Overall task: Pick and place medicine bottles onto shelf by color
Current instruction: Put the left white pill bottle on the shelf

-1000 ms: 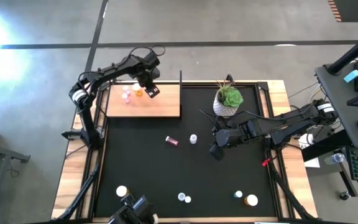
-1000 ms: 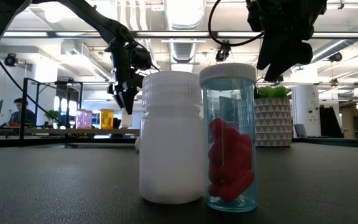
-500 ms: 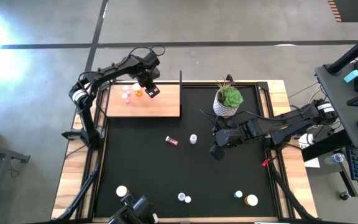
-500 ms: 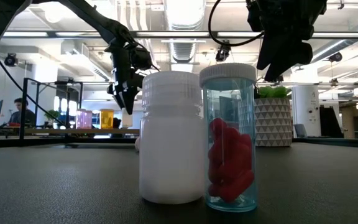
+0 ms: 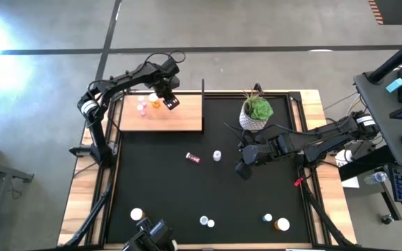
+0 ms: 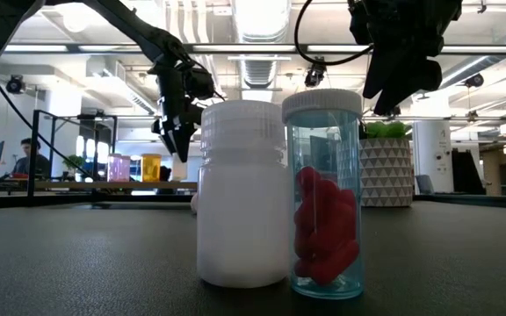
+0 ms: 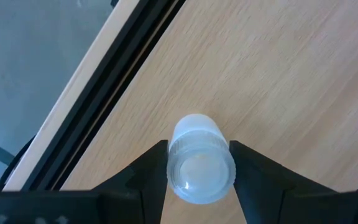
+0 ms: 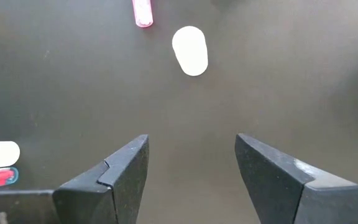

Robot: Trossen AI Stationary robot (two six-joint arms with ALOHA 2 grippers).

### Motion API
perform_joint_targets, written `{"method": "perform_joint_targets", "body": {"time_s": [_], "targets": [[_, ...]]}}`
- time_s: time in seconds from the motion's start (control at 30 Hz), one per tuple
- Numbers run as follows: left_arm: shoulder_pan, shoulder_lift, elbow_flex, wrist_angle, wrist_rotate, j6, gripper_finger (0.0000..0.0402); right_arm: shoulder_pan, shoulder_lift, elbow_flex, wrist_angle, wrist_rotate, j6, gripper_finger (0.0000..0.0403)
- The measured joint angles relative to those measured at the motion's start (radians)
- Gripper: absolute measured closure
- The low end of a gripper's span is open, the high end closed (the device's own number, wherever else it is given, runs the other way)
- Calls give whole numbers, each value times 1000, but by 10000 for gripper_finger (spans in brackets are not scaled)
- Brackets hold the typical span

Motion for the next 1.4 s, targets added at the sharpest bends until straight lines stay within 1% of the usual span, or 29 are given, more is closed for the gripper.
{"method": "perform_joint_targets", "body": {"time_s": [0.57,0.73,1.4], "targets": [[0,0,0,4,0,28,255,0,0,0,0,0,0,174],[0,0,0,13,0,77,255,0,0,0,0,0,-1,174],[-1,0,0,23,3,72,255,0,0,0,0,0,-1,174]]}}
